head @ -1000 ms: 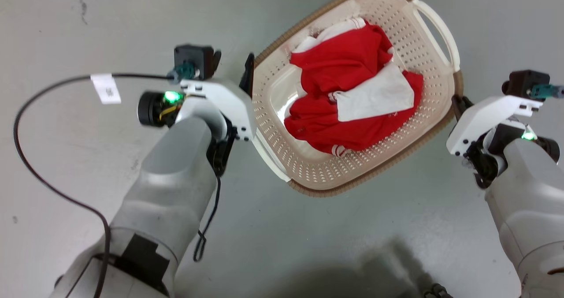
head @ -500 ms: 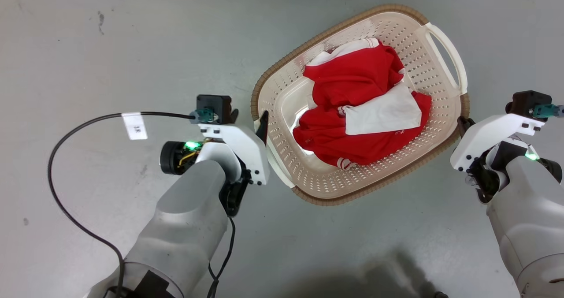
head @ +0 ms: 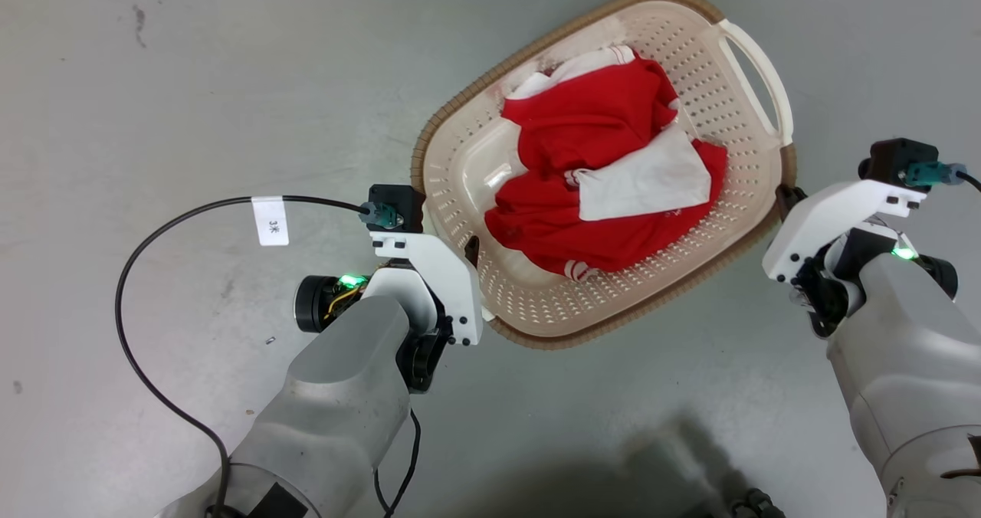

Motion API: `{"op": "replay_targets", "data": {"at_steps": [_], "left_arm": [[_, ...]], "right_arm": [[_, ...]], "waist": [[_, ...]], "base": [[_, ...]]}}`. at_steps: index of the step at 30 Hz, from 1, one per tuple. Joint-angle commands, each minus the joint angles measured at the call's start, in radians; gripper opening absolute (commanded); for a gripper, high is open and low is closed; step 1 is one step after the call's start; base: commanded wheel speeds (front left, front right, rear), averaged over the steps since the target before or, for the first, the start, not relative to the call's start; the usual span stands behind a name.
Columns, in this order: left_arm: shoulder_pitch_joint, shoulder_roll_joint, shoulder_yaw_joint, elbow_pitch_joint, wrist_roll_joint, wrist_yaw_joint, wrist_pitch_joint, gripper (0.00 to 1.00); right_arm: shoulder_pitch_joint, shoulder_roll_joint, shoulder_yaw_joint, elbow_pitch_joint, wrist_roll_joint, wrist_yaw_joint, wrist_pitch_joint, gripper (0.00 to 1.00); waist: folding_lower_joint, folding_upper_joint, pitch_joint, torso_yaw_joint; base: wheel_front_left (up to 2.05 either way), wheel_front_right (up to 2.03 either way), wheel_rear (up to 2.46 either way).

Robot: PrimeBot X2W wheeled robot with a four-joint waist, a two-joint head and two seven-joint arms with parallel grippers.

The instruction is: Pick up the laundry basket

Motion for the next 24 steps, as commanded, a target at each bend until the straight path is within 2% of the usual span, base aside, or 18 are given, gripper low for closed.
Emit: {"op": "replay_targets", "data": {"at_steps": [1,8,9,10,11,12,24], "left_arm": [[-0.012,0.002,-0.016,0.000,-0.016,0.011,0.011,1.00],[-0.028,0.002,-0.055,0.024,-0.085,0.034,0.024,1.00],[-0.029,0.002,-0.055,0.029,-0.099,0.032,0.020,0.95],[-0.032,0.002,-0.058,0.034,-0.107,0.033,0.015,0.45],[-0.032,0.002,-0.058,0.034,-0.107,0.033,0.015,0.45],[-0.035,0.002,-0.061,0.037,-0.115,0.032,0.011,0.00],[-0.079,-0.002,-0.111,0.065,-0.167,-0.004,-0.076,0.00]], "right_arm": [[-0.018,0.012,0.000,-0.001,-0.007,0.000,-0.006,0.00],[-0.040,0.032,0.007,-0.002,-0.004,0.000,-0.012,0.00],[-0.041,0.034,0.009,-0.002,-0.001,0.000,-0.013,0.00],[-0.040,0.036,0.010,-0.002,0.001,0.000,-0.015,0.00],[-0.040,0.036,0.010,-0.002,0.001,0.000,-0.015,0.00],[-0.040,0.038,0.013,-0.001,0.002,0.000,-0.015,0.00],[-0.027,0.029,0.012,-0.002,0.035,0.000,-0.018,0.00]], "waist": [[0.0001,0.0000,0.012,-0.009],[0.0001,0.0000,0.038,-0.031],[0.0001,0.0000,0.040,-0.033],[0.0001,0.0000,0.042,-0.036],[0.0001,0.0000,0.042,-0.036],[0.0001,0.0000,0.043,-0.038],[0.0001,0.0000,0.039,-0.023]], "base": [[0.00,0.00,0.00],[0.00,0.00,0.00],[0.00,0.00,0.00],[0.00,0.00,0.00],[0.00,0.00,0.00],[0.00,0.00,0.00],[0.00,0.00,0.00]]}}
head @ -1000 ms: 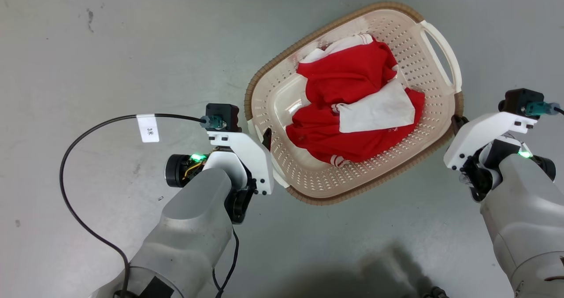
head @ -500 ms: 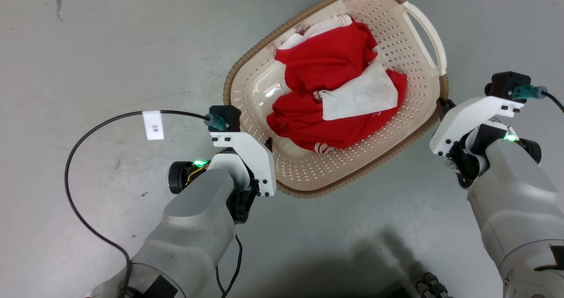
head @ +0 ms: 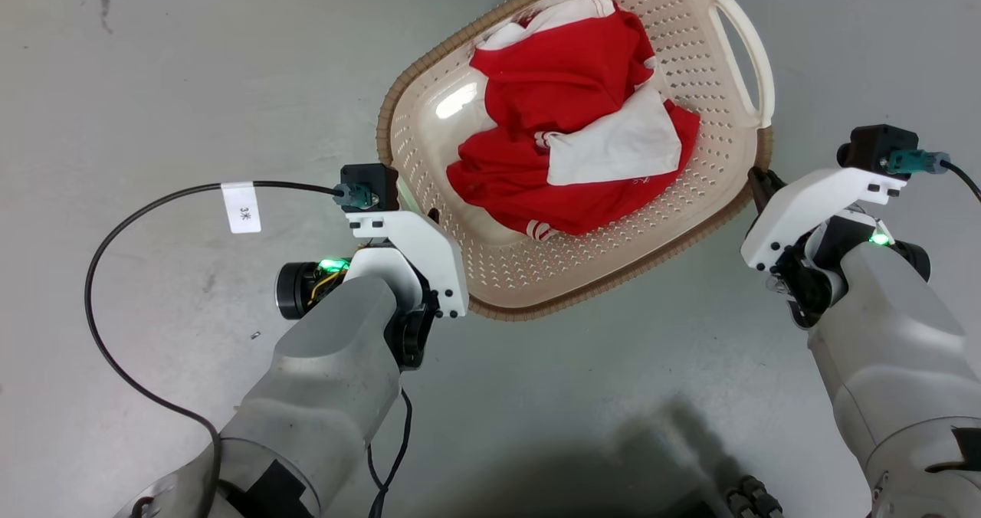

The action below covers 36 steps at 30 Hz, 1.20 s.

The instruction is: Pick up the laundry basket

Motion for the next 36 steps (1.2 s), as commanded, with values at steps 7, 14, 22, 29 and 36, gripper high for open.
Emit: {"op": "replay_targets", "data": {"at_steps": [7,14,22,29,36], "left_arm": [[-0.028,-0.007,-0.030,0.008,-0.010,-0.043,-0.044,0.00],[-0.035,-0.008,-0.070,0.049,-0.014,-0.082,0.011,0.00],[-0.022,-0.005,-0.095,0.124,-0.025,-0.116,0.119,0.00],[0.010,0.006,-0.091,0.151,-0.049,-0.127,0.206,0.00],[0.047,0.023,-0.084,0.157,-0.073,-0.130,0.301,0.00]], "right_arm": [[0.030,-0.024,-0.010,-0.004,0.014,-0.001,0.009,0.00],[0.048,-0.015,0.038,-0.004,-0.009,-0.001,0.067,0.00],[0.058,0.004,0.113,-0.004,-0.009,0.000,0.155,0.00],[0.077,0.011,0.224,-0.003,0.068,0.000,0.280,0.00],[0.136,0.015,0.432,-0.063,0.258,0.001,0.457,0.00]], "waist": [[0.0000,-0.0001,-0.036,0.033],[0.0000,-0.0001,-0.092,0.040],[0.0000,-0.0001,-0.197,0.017],[0.0000,-0.0001,-0.297,0.003],[0.0000,-0.0001,-0.392,-0.003]], "base": [[0.00,0.00,0.00],[0.00,0.00,0.00],[0.00,0.00,0.00],[0.00,0.00,0.00],[0.00,0.00,0.00]]}}
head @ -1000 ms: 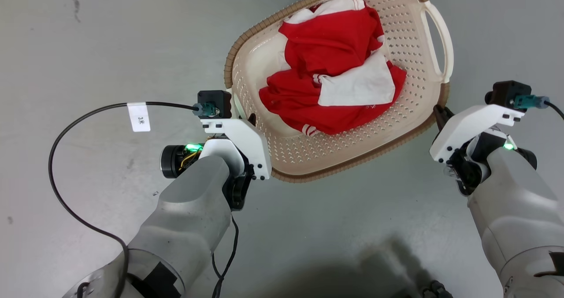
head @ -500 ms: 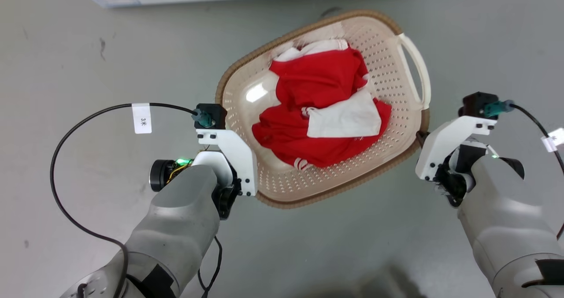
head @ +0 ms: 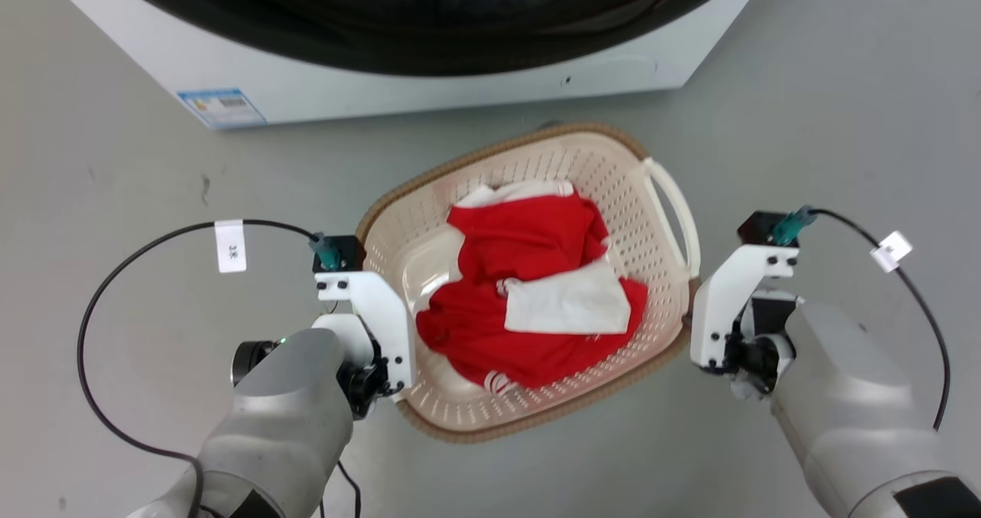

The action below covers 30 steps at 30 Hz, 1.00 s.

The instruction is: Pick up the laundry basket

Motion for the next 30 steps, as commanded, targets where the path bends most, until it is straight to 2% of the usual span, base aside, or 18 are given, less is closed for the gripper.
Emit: {"op": "replay_targets", "data": {"at_steps": [1,12,23,30], "left_arm": [[0.009,-0.008,-0.001,-0.010,-0.004,-0.012,0.009,0.00],[0.061,0.007,0.002,-0.008,-0.033,-0.020,0.138,0.00],[0.133,0.002,0.006,-0.009,-0.074,-0.030,0.324,0.00],[0.200,0.004,0.005,-0.011,-0.089,-0.023,0.369,0.00]], "right_arm": [[0.020,0.008,0.033,-0.016,0.024,0.003,0.025,0.00],[0.086,0.011,0.147,-0.013,0.170,0.005,0.203,0.00],[0.140,0.017,0.212,-0.009,0.285,0.008,0.421,0.00],[0.195,0.020,0.264,-0.035,0.345,0.008,0.504,0.00]], "waist": [[0.0001,0.0000,-0.049,-0.004],[0.0001,0.0000,-0.215,-0.002],[0.0001,0.0000,-0.366,-0.002],[0.0001,0.0000,-0.447,-0.011]], "base": [[0.00,0.00,0.00],[0.00,0.00,0.00],[0.00,0.00,0.00],[0.00,0.00,0.00]]}}
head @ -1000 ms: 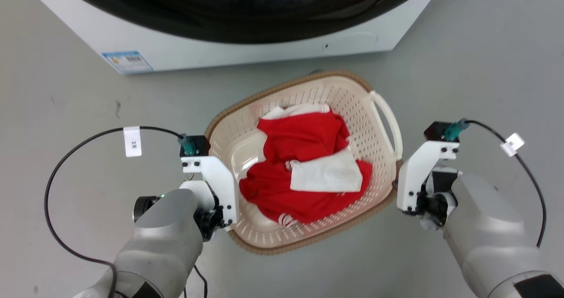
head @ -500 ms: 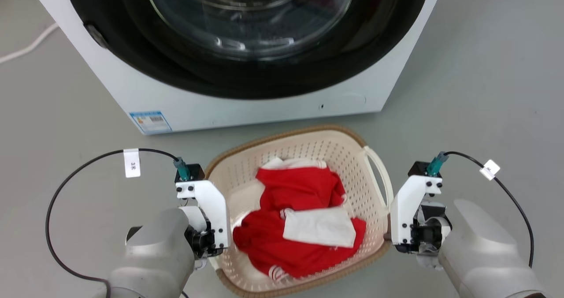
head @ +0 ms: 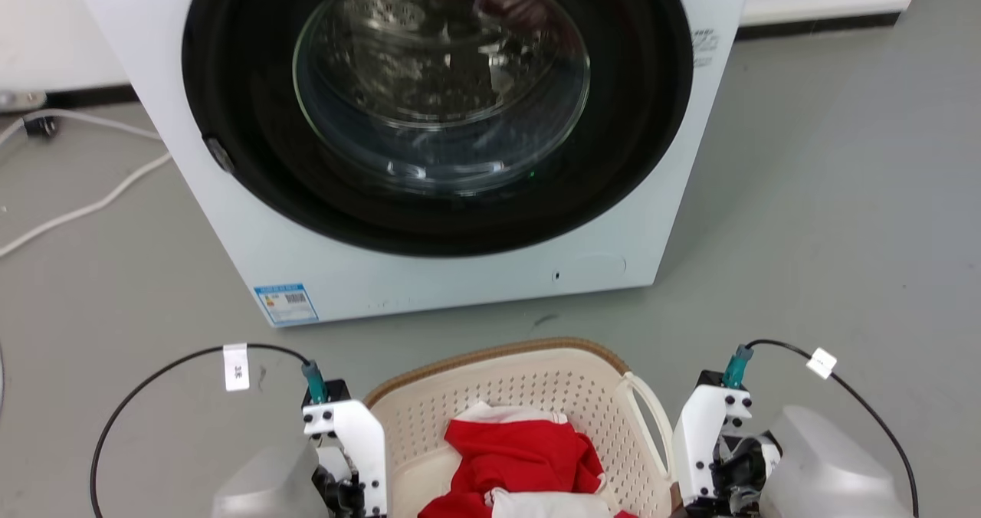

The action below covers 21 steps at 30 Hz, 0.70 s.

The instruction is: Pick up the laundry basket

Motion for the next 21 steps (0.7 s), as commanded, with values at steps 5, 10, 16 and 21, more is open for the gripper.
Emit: {"op": "replay_targets", "data": {"at_steps": [5,10,16,21], "left_arm": [[0.032,-0.032,0.001,-0.020,-0.011,-0.009,0.001,0.00],[0.054,-0.038,-0.002,-0.020,-0.013,-0.007,0.006,0.00],[0.072,-0.048,-0.005,-0.020,-0.016,-0.008,0.009,0.00],[0.081,-0.054,-0.004,-0.020,-0.019,-0.011,0.006,0.00]], "right_arm": [[0.029,0.035,0.030,-0.014,0.025,0.014,-0.014,0.00],[0.047,0.034,0.047,0.007,0.033,0.014,-0.029,0.00],[0.063,0.034,0.069,0.015,0.052,0.014,-0.019,0.00],[0.060,0.035,0.085,0.018,0.069,0.014,-0.018,0.00]], "waist": [[0.0002,-0.0001,-0.055,-0.003],[0.0002,-0.0001,-0.089,0.004],[0.0002,-0.0001,-0.114,0.009],[0.0002,-0.0001,-0.118,0.009]], "base": [[0.00,0.00,0.00],[0.00,0.00,0.00],[0.00,0.00,0.00],[0.00,0.00,0.00]]}}
